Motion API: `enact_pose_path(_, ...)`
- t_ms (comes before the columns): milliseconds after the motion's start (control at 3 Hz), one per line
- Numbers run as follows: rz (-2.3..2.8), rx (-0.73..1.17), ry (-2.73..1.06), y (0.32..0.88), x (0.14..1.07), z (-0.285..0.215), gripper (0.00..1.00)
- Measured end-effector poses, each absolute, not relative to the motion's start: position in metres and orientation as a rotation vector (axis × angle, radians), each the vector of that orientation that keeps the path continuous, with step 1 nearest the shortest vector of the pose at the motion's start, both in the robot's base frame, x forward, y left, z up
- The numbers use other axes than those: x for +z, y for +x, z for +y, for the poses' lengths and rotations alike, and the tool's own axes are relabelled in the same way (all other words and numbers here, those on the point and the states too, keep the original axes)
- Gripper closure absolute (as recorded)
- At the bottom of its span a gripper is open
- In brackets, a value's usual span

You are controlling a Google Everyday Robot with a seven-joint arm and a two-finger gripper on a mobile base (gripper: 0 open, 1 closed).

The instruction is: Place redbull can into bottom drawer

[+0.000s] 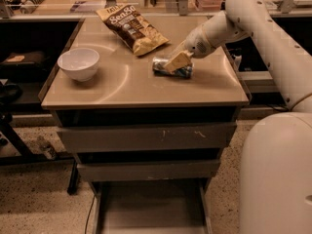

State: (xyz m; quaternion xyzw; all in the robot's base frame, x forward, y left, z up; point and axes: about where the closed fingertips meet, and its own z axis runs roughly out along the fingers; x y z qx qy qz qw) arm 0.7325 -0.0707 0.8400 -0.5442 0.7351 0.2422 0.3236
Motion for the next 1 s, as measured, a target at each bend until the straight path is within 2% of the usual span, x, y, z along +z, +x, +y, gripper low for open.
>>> enact_pose_path(1000,1.820,0.680,-1.427,0.701,0.866,-0.062,1.00)
